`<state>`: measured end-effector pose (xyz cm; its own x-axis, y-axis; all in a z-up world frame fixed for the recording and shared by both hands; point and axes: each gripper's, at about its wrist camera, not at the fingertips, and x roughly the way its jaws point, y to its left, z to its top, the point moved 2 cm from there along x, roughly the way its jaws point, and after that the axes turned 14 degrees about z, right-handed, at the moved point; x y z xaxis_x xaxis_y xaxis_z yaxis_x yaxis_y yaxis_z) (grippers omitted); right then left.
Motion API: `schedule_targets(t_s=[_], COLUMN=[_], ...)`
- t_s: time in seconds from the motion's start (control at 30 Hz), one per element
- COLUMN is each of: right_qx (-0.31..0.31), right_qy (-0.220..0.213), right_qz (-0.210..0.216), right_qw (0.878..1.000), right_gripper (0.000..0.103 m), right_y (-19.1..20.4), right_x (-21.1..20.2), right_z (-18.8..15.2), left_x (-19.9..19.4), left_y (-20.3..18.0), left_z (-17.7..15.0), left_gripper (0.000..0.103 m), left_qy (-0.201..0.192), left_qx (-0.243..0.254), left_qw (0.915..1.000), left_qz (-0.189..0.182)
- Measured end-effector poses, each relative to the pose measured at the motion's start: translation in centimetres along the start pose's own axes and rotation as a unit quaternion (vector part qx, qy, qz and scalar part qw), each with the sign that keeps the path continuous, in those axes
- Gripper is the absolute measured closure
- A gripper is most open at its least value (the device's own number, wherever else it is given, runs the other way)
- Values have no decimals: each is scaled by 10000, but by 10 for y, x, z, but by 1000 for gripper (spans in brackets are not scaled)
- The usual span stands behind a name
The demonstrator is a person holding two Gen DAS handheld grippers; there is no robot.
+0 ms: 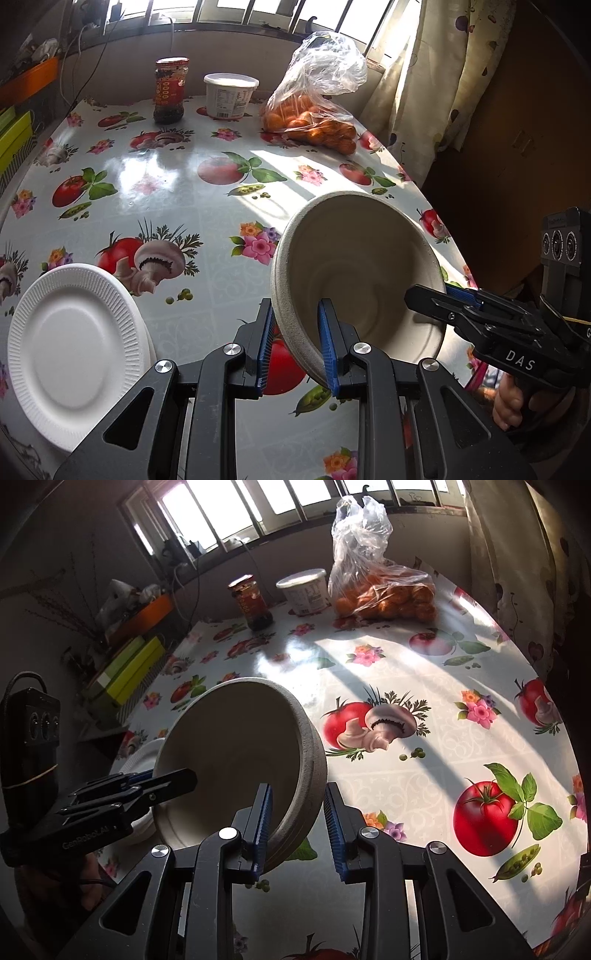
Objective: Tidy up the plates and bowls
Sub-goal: 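Lower the beige bowls onto the white plate stack with both grippers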
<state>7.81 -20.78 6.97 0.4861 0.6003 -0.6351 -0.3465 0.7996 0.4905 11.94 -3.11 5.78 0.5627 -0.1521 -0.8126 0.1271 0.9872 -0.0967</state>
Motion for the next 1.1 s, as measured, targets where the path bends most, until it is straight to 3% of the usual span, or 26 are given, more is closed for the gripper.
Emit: schedule_targets(t_s=[1.1], right_qx=[-743], right_qy=[611], right_qz=[636], right_qw=[9933], right_gripper=[75], right_y=[92], right_x=[86], right_z=[16], left_x=[-35], left_y=[111], left_z=[-25], left_gripper=[78], left_qy=[-200], left_qx=[-968], left_qw=[9927], left_qz=[698])
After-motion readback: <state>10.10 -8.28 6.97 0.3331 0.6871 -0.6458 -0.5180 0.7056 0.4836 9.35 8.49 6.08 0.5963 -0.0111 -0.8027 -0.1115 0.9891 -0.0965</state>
